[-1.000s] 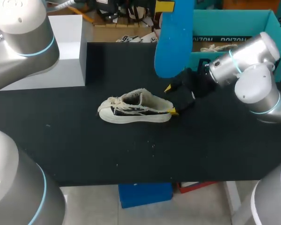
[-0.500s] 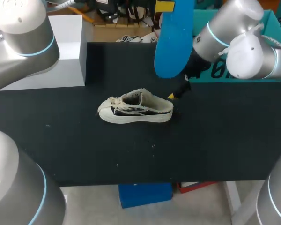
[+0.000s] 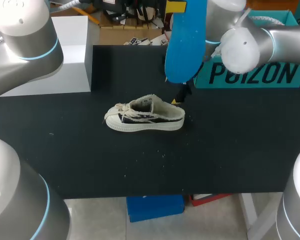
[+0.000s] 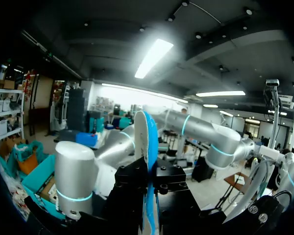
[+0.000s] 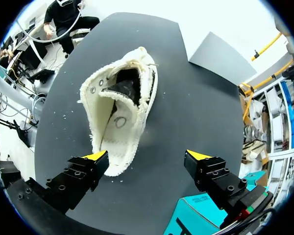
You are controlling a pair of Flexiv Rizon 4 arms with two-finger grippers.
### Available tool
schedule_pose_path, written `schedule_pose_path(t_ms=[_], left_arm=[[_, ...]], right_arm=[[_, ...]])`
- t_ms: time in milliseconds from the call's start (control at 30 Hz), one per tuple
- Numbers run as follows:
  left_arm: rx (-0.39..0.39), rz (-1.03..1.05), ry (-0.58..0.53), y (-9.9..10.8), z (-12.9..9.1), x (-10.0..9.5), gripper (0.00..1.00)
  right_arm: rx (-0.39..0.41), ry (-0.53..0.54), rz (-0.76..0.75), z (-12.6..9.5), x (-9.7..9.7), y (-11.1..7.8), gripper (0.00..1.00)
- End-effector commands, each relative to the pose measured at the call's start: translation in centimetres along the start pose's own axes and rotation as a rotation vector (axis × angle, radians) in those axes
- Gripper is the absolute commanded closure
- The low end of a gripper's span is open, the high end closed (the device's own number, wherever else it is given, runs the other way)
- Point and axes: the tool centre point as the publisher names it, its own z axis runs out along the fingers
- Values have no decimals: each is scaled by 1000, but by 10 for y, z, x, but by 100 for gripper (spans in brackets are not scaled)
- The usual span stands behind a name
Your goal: Take the shoe out of the shoebox, open the shoe tongue, remove and reinsert the insole, then place the shoe into the shoebox
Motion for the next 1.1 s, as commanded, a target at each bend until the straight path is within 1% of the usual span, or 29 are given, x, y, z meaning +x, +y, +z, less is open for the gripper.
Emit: schedule_pose_path(t_ms=[33,267,533,733,1100], left_arm=[[1,2,-2,0,1,-1,100],[1,2,-2,0,1,-1,100],[1,2,-2,0,1,-1,100],[1,2,-2,0,1,-1,100],[1,2,-2,0,1,-1,100]], right_arm=[[109,25,-7,7,-9,9,0],[110,34,-9,14,-9,14,0],[119,43,-27,22,-13,21,0],[115,57,-34,31,-14,25,0],[105,95,-37,44,-15,39,0]])
